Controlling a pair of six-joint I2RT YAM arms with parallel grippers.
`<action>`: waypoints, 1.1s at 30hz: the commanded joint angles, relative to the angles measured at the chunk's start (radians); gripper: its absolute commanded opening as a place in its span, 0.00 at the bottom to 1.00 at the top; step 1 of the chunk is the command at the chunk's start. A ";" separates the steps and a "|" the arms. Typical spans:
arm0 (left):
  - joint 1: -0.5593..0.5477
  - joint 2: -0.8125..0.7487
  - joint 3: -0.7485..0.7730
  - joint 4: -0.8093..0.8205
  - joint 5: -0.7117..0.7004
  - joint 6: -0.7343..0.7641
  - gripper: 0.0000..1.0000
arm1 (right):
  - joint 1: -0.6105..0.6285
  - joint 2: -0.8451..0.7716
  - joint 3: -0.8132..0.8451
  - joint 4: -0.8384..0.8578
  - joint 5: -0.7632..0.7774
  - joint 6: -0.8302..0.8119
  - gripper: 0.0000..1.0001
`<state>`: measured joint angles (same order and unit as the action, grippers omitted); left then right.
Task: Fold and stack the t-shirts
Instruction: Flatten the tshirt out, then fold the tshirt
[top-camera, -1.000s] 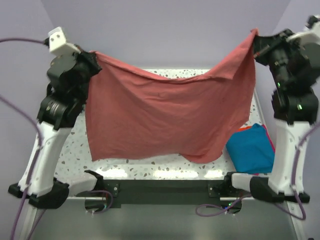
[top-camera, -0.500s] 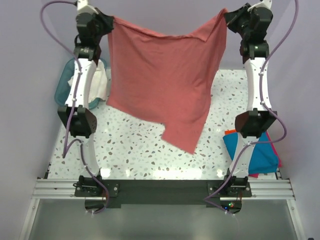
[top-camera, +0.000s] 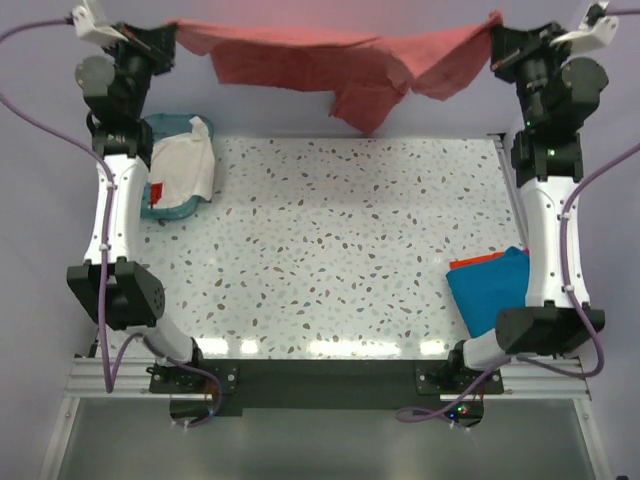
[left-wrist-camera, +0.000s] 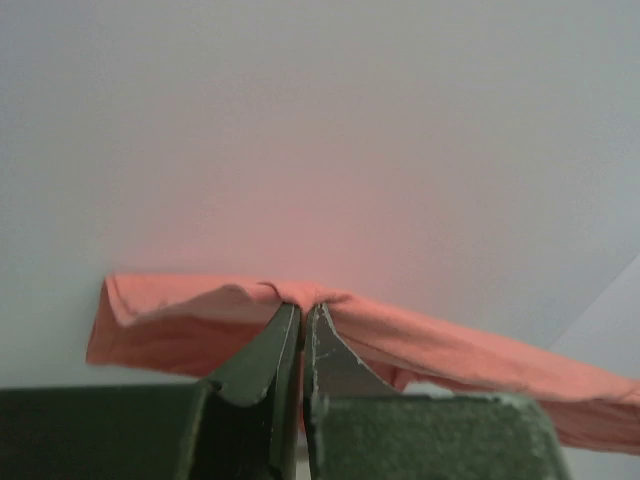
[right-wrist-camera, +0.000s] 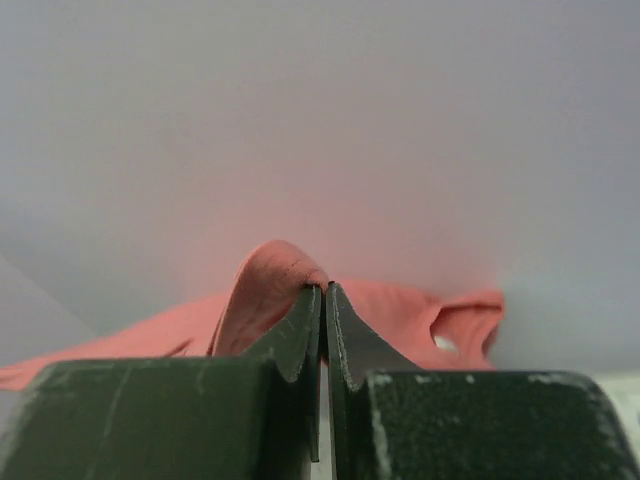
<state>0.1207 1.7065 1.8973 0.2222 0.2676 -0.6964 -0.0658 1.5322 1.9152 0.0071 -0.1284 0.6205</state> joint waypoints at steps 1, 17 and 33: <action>-0.001 -0.103 -0.362 0.080 0.041 -0.020 0.00 | -0.008 -0.104 -0.366 0.047 -0.010 0.013 0.00; -0.061 -0.948 -1.494 -0.447 -0.261 -0.132 0.00 | -0.006 -0.898 -1.435 -0.439 0.029 0.041 0.00; -0.078 -0.894 -1.416 -0.609 -0.367 -0.196 0.00 | -0.006 -0.778 -1.276 -0.435 0.029 0.004 0.00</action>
<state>0.0448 0.7944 0.3996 -0.3851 -0.0425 -0.8749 -0.0685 0.6601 0.5671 -0.5396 -0.0956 0.6525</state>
